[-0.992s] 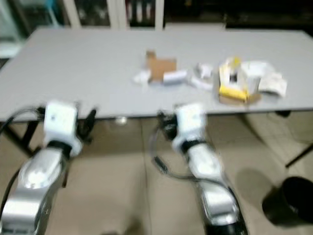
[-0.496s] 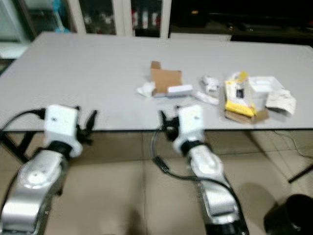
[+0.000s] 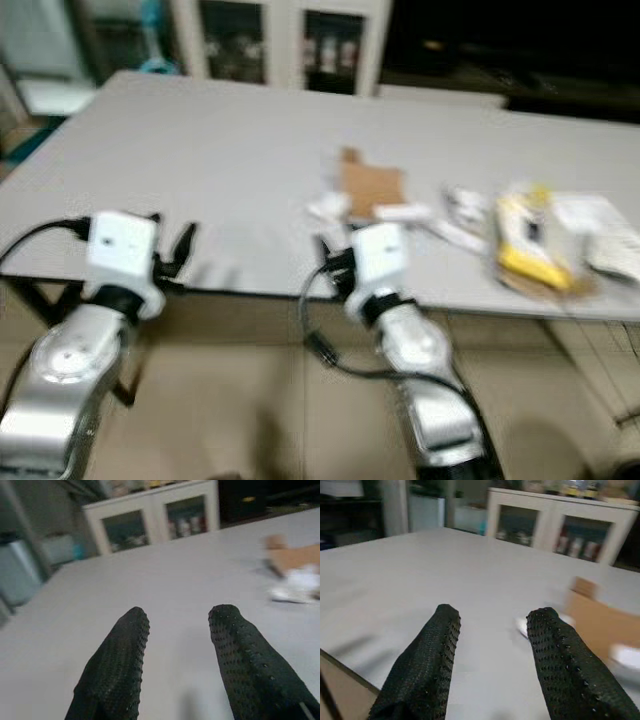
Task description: Picking trash to rubbish bin
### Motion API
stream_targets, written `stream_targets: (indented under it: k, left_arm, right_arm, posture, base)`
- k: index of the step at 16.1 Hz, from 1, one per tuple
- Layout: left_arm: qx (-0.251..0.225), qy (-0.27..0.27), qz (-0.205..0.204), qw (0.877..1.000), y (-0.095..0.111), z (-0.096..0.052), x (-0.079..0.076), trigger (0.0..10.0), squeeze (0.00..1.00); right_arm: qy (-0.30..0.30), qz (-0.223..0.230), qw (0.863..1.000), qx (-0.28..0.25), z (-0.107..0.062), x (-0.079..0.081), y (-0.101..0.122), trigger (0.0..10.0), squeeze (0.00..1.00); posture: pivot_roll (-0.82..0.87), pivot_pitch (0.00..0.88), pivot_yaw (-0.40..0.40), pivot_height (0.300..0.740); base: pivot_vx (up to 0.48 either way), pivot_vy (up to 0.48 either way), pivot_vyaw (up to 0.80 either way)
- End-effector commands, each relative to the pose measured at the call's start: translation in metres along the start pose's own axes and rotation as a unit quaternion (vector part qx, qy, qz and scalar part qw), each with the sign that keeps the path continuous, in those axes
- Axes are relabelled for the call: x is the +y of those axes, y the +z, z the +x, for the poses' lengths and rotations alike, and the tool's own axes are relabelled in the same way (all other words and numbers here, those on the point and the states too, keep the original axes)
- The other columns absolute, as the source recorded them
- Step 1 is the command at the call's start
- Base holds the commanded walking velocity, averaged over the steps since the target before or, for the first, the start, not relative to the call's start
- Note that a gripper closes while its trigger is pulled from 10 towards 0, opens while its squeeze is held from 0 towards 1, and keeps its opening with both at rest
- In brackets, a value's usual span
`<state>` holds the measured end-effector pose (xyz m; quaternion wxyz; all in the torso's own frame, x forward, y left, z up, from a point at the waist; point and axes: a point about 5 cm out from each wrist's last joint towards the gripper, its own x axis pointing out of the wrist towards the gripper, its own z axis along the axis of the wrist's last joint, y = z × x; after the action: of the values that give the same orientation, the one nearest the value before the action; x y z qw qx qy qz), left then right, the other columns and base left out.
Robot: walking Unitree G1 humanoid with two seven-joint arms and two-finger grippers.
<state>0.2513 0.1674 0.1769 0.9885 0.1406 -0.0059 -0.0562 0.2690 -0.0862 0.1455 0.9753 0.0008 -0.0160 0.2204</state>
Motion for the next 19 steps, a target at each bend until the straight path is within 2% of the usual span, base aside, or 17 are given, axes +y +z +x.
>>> stream_targets:
  k: [1,4,7,13,14,16,18,19]
  left_arm:
    - [-0.006,-0.018,-0.003,1.000,0.003,-0.001,-0.007,10.0,0.00]
    - [-0.005,-0.024,-0.001,1.000,0.003,-0.002,-0.007,10.0,0.00]
    - [-0.004,-0.027,0.000,1.000,0.002,-0.002,-0.006,10.0,0.00]
    - [-0.005,-0.050,0.010,0.999,0.005,0.000,-0.006,10.0,0.00]
    - [-0.004,-0.053,0.013,0.998,0.005,0.000,-0.006,10.0,0.00]
    - [-0.006,-0.071,0.019,0.997,0.008,0.003,-0.005,10.0,0.00]
    - [-0.008,-0.097,0.031,0.995,0.010,0.006,-0.006,10.0,0.00]
    - [-0.013,-0.125,0.035,0.991,0.012,0.009,-0.007,10.0,0.00]
  right_arm:
    - [-0.015,-0.004,1.000,-0.002,-0.003,-0.009,0.001,10.0,0.00]
    - [-0.024,0.025,0.999,-0.012,-0.002,-0.012,0.005,10.0,0.00]
    - [-0.021,0.024,0.999,-0.020,-0.002,-0.012,0.011,10.0,0.00]
    - [-0.031,0.010,0.999,-0.020,-0.008,-0.024,0.029,10.0,0.00]
    - [-0.033,0.013,0.999,-0.005,-0.008,-0.026,0.030,10.0,0.00]
    - [-0.021,-0.014,0.997,0.073,-0.005,-0.034,0.029,10.0,0.00]
    - [-0.005,-0.023,0.995,0.099,-0.001,-0.041,0.030,10.0,0.00]
    - [-0.003,-0.017,0.993,0.114,0.004,-0.051,0.033,10.0,1.00]
  posture:
    - [0.07,0.030,-0.049,0.740]
    - [0.07,0.026,-0.044,0.740]
    - [0.07,0.024,-0.038,0.740]
    - [0.06,0.046,-0.023,0.740]
    - [0.06,0.049,-0.022,0.740]
    - [0.05,0.063,-0.016,0.740]
    - [0.04,0.074,-0.011,0.740]
    - [0.04,0.077,-0.008,0.740]
  base:
    - [0.334,0.000,0.80]
    - [0.334,0.000,0.00]
    - [0.334,0.000,-0.35]
    - [0.333,0.000,0.00]
    - [0.334,0.000,0.00]
    - [0.000,0.000,0.00]
    - [0.000,0.000,0.00]
    - [0.000,0.000,0.00]
